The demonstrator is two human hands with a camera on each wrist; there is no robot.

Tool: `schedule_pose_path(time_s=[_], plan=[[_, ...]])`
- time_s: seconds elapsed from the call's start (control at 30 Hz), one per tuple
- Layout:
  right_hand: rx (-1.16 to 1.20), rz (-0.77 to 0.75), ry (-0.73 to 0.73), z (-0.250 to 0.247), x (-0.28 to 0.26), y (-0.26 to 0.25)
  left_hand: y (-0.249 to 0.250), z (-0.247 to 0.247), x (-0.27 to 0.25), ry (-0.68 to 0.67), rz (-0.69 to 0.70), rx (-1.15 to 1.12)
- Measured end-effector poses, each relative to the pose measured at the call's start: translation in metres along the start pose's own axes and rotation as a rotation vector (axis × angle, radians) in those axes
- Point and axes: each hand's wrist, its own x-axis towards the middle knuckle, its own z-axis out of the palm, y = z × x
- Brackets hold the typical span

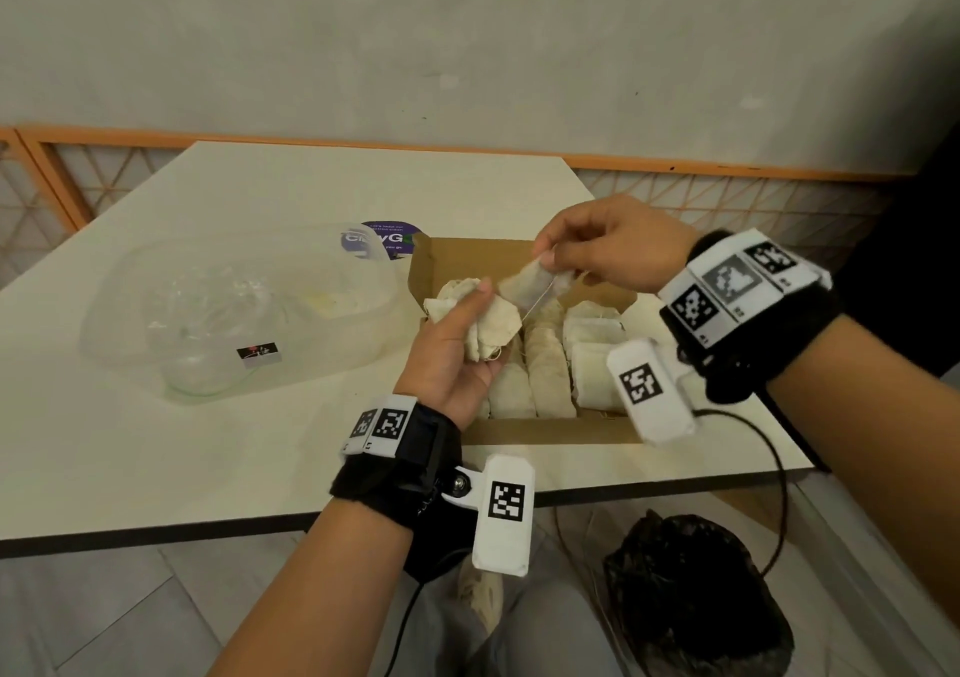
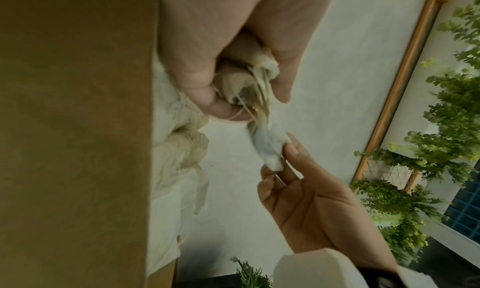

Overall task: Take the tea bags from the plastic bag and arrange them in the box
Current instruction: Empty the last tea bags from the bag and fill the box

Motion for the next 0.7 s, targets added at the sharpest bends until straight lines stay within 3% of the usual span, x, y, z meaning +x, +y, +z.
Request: schedule_pose_path(time_s=[0.1,0.17,0.37,0.53,0.7], plan=[[-0.240,-0.056,-0.192,-0.007,0.007,-0.009,0.001,0.002,-0.002,-0.068,-0.003,0.062],[-0.289,-0.093,-0.225,-0.003,0.013,-0.013,0.001,0.004,-0.004,-0.115,-0.009,0.101],[-0.131,-0.108,-0.038,0.018,0.019,-0.009,0.000,0.003,0.000,-0.026,0.000,0.035],[-0.262,-0.083,-0.018,0.028,0.009,0.002,0.001,0.000,0.003,0.097,0.041,-0.060],[0.030,0.006,0.071,0.032,0.001,-0.005,-0.001,-0.002,0.007,0.170,0.057,-0.030]])
